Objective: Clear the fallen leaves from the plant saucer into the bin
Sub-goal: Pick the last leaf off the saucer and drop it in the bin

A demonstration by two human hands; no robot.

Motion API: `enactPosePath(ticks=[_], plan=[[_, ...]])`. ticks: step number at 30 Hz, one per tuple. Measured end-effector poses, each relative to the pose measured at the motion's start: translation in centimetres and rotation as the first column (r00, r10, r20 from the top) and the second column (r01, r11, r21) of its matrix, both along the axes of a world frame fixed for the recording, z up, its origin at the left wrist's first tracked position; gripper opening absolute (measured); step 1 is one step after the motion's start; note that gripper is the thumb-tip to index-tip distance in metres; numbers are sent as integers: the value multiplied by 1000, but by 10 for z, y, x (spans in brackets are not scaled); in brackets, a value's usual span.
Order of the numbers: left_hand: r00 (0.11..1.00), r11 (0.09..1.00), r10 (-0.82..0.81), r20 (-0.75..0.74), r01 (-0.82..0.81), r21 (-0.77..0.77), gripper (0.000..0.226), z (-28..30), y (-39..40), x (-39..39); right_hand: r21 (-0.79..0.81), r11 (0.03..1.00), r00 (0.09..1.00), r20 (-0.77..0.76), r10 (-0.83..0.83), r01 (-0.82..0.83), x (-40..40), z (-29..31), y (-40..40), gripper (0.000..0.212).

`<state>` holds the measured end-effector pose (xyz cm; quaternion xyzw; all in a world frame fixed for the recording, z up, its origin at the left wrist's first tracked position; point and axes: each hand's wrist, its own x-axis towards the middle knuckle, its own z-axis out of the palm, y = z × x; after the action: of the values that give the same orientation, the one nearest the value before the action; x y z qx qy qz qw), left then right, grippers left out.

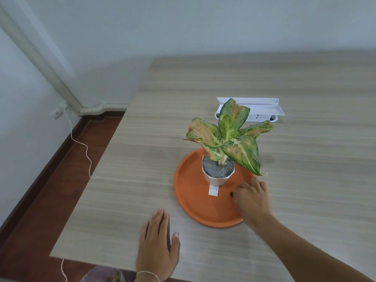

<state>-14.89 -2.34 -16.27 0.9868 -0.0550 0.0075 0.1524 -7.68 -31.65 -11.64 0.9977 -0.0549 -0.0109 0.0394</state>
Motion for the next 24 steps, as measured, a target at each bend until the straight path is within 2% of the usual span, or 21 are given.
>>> enactPosePath(ticks=[3,5,7,9,11,14,15,19,21,24], plan=[[998,998,0,-55,-3,-58,66,6,1,4,104,995,1000,-14,8,-6,-8,4,10,15],[989,952,31,-143,-73,-298,60,18,3,12,264,964,999,40,12,-22,-15,15,31,10],[962,791,64,-267,-211,-574,40,42,9,19,443,891,994,83,68,-98,-23,29,64,5],[933,646,92,-349,-322,-692,22,69,16,21,506,836,976,82,199,-213,-28,43,108,13],[914,507,85,-397,-383,-772,20,88,27,18,568,767,948,80,309,-298,-30,55,154,21],[918,393,136,-374,-396,-830,18,102,60,15,591,700,903,124,411,-400,-25,65,217,29],[910,328,173,-378,-415,-849,16,103,75,12,588,685,888,140,437,-430,-24,64,236,30],[841,159,322,-435,-501,-851,14,92,149,-16,604,613,816,114,567,-510,-35,47,313,32],[795,92,387,-467,-537,-838,12,83,188,-36,613,579,782,107,614,-537,-47,33,354,36],[742,66,454,-494,-580,-812,15,66,241,-66,573,546,705,80,704,-610,-64,12,410,35]])
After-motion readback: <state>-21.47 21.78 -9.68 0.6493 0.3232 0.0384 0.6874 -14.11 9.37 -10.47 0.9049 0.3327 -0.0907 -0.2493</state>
